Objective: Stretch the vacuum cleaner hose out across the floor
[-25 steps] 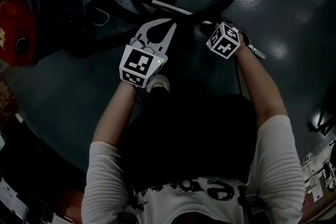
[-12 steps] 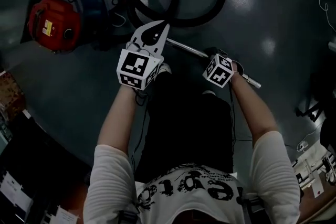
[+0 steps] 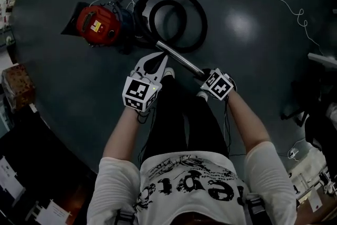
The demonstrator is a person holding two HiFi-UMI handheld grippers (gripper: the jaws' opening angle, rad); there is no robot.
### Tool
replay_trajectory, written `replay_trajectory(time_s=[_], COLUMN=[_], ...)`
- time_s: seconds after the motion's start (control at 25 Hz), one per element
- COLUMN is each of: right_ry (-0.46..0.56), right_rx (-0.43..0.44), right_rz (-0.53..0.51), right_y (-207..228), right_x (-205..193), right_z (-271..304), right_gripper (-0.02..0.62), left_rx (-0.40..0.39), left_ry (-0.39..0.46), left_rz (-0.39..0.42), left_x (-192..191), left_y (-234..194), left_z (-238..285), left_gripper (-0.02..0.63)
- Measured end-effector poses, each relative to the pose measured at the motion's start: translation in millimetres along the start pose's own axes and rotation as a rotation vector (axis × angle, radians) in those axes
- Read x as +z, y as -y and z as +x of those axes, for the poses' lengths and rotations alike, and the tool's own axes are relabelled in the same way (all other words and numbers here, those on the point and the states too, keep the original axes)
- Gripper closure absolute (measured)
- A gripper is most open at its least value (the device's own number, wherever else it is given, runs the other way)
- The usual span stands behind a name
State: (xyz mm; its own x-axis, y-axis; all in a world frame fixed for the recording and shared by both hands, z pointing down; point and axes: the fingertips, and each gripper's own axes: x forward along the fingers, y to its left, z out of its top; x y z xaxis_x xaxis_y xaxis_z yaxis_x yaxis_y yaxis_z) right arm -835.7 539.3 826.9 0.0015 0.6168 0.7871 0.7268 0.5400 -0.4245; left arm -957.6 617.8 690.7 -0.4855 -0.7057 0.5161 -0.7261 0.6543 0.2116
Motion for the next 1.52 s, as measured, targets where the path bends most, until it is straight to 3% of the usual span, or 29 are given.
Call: replay_trajectory(time_s=[0.16, 0.28, 0.36, 0.56, 0.64, 0.72, 0.8, 1.04, 1.16, 1.32, 1.36, 1.44, 1.52], right_ry=[0.028, 0.043, 0.054, 0.040, 0.021, 0.005, -0.018, -0.020, -0.004, 0.003, 0.018, 0.058, 0.089], right_rx=[-0.011, -0.032, -0.042, -0.041, -0.047, -0.040, -0.049, -0.092, -0.064, 0.001, 0.025, 0.070, 0.096], right_rz=[0.119, 0.170, 0.205, 0.285, 0.315, 0.359, 0.393, 0.498, 0.554, 0.550, 0.565, 0.603, 0.621], right_y=[-41, -68, -85, -130, -139, -145, -147, -149, -169, -188, -194, -207, -212], right_x=[4, 1, -6, -26, -35, -44, -52, -59, -59, -59, -59, -62, -66], right_z=[-96, -169, -215, -312, -341, -365, -383, -412, -412, -406, -405, -406, -408], right_gripper=[0.474, 0.474, 0.474, 0.474, 0.474, 0.474, 0.474, 0.474, 0.474, 0.474, 0.474, 0.474, 0.474], left_rx=[0.019, 0.001, -0.025, -0.104, -0.160, -0.211, -0.240, -0.406, -0.413, -0.385, -0.386, -0.380, -0.392], left_ry=[0.049, 0.061, 0.077, 0.191, 0.240, 0.234, 0.222, 0.174, 0.156, 0.214, 0.245, 0.347, 0.392], left_rz=[0.024, 0.145, 0.275, 0.649, 0.794, 0.954, 1.087, 1.329, 1.468, 1.593, 1.631, 1.729, 1.786], left_x=[62, 103, 128, 177, 195, 205, 212, 206, 196, 192, 189, 181, 176], left_y=[46, 87, 119, 211, 245, 277, 301, 364, 385, 399, 404, 416, 424], left_z=[-47, -68, -72, -65, -57, -45, -35, -19, -5, -1, -5, -16, -18], left_gripper=[0.600, 0.598, 0.567, 0.343, 0.289, 0.270, 0.267, 0.267, 0.268, 0.270, 0.302, 0.469, 0.486])
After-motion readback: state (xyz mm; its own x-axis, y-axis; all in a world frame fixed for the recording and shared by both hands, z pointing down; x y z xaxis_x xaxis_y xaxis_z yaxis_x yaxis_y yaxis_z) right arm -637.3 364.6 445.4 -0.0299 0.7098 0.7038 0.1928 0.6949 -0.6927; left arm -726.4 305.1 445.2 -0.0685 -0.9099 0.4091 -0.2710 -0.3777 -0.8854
